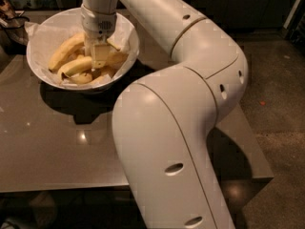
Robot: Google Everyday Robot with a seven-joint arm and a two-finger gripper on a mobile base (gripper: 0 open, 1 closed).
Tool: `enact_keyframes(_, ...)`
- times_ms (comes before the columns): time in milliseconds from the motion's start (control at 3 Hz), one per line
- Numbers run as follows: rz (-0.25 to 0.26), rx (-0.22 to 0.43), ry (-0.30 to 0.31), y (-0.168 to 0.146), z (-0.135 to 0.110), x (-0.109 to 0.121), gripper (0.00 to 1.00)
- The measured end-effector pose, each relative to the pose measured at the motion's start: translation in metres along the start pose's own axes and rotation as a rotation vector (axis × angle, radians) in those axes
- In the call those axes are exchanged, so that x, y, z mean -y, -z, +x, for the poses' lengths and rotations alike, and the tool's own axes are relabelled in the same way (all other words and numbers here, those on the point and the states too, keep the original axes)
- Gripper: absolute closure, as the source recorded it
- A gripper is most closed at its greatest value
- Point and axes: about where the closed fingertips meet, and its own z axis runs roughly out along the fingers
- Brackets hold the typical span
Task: Pick banana from white bowl
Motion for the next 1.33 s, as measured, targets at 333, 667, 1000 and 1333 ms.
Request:
enact_keyframes(333,0.000,0.000,0.000,0.000,0.000,0.000,1.00)
enact_keyframes(667,0.059,0.013,0.002,0.013,-0.010,0.003,1.00)
enact_keyframes(1000,0.100,0.037,-0.016,0.036,-0.023,-0.008,1.00)
enact_keyframes(1333,0.134,0.046,-0.025,0.058,-0.036,-0.021,1.00)
